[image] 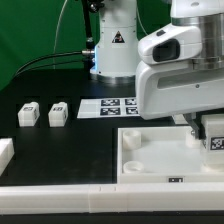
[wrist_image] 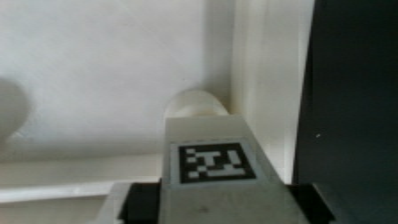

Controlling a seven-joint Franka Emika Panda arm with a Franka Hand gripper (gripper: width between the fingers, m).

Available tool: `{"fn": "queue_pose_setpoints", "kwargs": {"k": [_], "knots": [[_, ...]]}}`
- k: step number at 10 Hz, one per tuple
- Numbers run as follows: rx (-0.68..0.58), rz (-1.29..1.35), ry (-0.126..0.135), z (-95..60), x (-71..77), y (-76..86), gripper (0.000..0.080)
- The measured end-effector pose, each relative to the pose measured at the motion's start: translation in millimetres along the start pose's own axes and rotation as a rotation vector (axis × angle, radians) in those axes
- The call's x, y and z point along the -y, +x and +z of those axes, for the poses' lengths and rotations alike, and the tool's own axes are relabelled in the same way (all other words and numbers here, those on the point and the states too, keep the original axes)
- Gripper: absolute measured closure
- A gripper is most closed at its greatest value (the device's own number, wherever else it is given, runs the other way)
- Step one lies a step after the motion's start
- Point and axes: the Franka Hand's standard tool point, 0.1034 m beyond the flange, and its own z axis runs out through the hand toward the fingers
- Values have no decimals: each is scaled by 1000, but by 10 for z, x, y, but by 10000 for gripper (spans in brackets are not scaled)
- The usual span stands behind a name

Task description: Assemble one leg

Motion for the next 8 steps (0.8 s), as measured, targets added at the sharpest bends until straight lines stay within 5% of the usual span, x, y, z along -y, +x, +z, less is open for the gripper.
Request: {"fn": "queue_pose_setpoints", "kwargs": {"k": [8], "knots": [[-28, 867, 28, 19, 19, -39, 504]]}}
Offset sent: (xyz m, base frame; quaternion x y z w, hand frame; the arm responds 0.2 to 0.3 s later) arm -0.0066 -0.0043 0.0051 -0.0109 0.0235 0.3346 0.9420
